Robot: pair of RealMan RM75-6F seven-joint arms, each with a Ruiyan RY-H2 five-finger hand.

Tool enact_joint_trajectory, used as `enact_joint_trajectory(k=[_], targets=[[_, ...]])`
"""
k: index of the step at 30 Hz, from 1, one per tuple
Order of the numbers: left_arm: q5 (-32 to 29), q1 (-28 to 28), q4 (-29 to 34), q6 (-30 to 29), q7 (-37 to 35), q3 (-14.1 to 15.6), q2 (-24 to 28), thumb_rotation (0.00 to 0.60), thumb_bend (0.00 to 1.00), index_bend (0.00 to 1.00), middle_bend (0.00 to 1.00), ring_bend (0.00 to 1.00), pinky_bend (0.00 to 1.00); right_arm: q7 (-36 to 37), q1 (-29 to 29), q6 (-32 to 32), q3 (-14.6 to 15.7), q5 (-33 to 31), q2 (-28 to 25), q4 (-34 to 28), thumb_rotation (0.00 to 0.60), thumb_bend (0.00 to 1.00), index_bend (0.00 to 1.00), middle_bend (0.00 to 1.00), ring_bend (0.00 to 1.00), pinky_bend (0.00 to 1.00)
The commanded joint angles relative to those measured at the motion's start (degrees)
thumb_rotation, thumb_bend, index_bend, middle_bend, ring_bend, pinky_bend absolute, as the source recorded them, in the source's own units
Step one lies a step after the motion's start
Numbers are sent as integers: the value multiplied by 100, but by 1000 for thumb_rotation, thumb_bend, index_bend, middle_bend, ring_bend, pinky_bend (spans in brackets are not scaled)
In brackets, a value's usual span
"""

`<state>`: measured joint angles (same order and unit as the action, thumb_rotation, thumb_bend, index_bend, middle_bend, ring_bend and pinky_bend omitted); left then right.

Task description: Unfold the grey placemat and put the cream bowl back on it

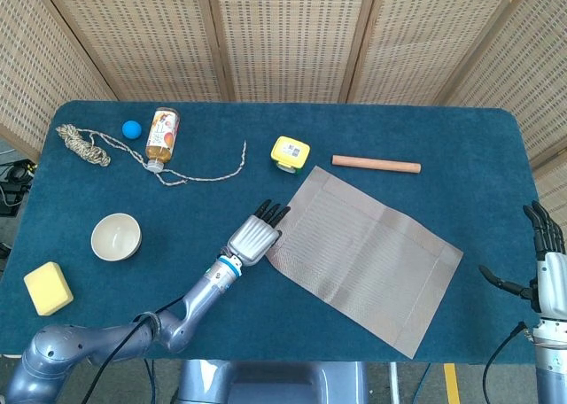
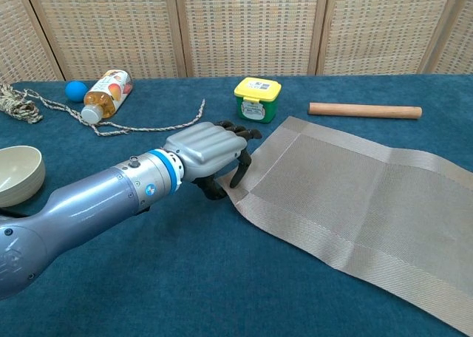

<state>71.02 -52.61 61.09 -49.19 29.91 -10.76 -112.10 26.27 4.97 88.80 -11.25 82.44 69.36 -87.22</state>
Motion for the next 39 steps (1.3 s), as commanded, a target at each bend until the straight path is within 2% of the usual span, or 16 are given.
enact_joint_trajectory(k=[1, 7, 12, 21, 32, 39], targets=[[-6, 38, 67, -35, -10, 28, 58, 600, 458, 644, 0, 0, 0, 16, 0, -10, 10, 13, -13, -6, 600, 262, 73, 0, 0, 0], [98, 166, 312, -201, 49, 186, 253, 600, 513, 631, 0, 0, 0, 17, 0, -2, 28, 52, -22, -26, 600, 262, 73, 0, 0, 0], [363, 374, 760, -497, 6, 430, 526, 600, 526, 632, 0, 0, 0, -3, 7, -36, 62, 77, -25, -50, 600, 262, 73, 0, 0, 0], [1085, 815, 2007, -1032, 169, 1158, 1273, 600, 530, 651, 0, 0, 0, -40, -33, 72, 92, 164, -45, -111, 600, 262, 72, 0, 0, 0], [1472, 1113, 2855, -1094, 210, 1723, 1852, 600, 530, 662, 0, 0, 0, -75, -32, 81, 104, 180, -42, -129, 600, 262, 73, 0, 0, 0], [1785, 1272, 3224, -1029, 158, 2074, 2018, 600, 530, 668, 0, 0, 0, -134, -31, 84, 129, 208, -30, -146, 600, 262, 72, 0, 0, 0]])
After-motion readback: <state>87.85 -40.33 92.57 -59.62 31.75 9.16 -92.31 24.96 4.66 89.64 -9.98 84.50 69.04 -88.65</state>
